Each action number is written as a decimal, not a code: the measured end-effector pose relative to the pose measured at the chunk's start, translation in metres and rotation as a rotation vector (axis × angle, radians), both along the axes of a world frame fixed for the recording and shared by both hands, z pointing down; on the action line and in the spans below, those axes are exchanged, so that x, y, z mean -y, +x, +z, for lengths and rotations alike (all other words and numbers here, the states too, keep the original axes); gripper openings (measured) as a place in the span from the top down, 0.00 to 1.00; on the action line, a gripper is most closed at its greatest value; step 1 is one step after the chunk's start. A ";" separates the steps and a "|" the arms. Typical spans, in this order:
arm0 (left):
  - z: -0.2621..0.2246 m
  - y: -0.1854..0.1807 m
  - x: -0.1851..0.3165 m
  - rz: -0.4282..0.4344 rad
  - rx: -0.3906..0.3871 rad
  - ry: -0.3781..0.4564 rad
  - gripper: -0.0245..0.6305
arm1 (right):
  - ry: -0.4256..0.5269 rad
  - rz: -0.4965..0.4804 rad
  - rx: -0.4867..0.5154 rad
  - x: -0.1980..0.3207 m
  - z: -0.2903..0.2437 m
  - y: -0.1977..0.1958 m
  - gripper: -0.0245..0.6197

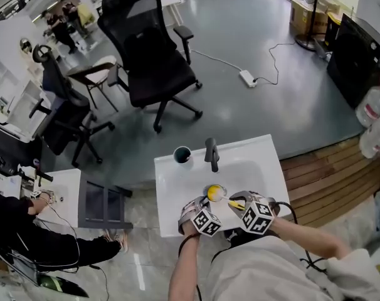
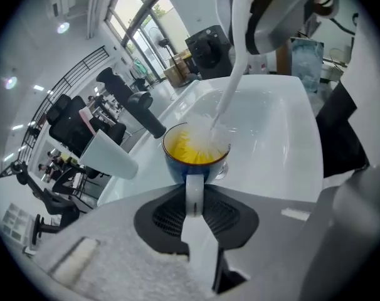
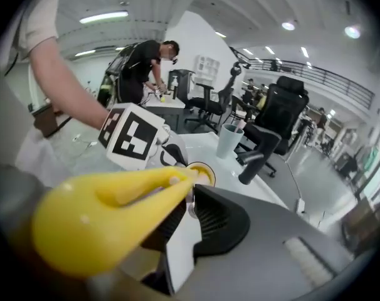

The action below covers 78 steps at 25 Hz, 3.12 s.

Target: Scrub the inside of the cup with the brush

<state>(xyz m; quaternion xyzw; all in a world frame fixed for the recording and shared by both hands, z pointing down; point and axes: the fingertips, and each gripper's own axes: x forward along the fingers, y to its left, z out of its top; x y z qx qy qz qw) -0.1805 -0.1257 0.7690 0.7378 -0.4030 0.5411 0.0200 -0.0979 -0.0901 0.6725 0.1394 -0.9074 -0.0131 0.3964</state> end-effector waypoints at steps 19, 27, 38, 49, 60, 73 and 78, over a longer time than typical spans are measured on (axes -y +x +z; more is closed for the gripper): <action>-0.006 -0.005 0.010 -0.164 -0.147 0.025 0.88 | -0.598 0.665 0.491 0.018 -0.018 -0.005 0.86; -0.007 -0.008 0.009 -0.034 -0.114 -0.008 0.88 | -0.081 -0.022 0.038 -0.018 0.001 -0.014 0.84; -0.014 0.002 -0.006 0.206 -0.036 -0.069 0.88 | 0.404 -0.602 -0.299 -0.005 -0.008 0.001 0.90; -0.010 0.017 -0.033 0.550 0.191 -0.161 0.87 | 0.927 -1.382 -0.533 -0.039 -0.006 0.014 0.90; -0.007 0.012 -0.024 0.425 0.170 -0.130 0.88 | 0.804 -1.207 -0.487 -0.026 -0.001 0.008 0.90; -0.007 0.010 -0.006 0.131 0.028 -0.058 0.88 | -0.170 -0.071 -0.023 0.023 -0.021 -0.002 0.90; -0.010 0.004 0.000 0.022 0.038 -0.019 0.88 | -0.613 0.481 0.241 0.054 -0.013 0.020 0.90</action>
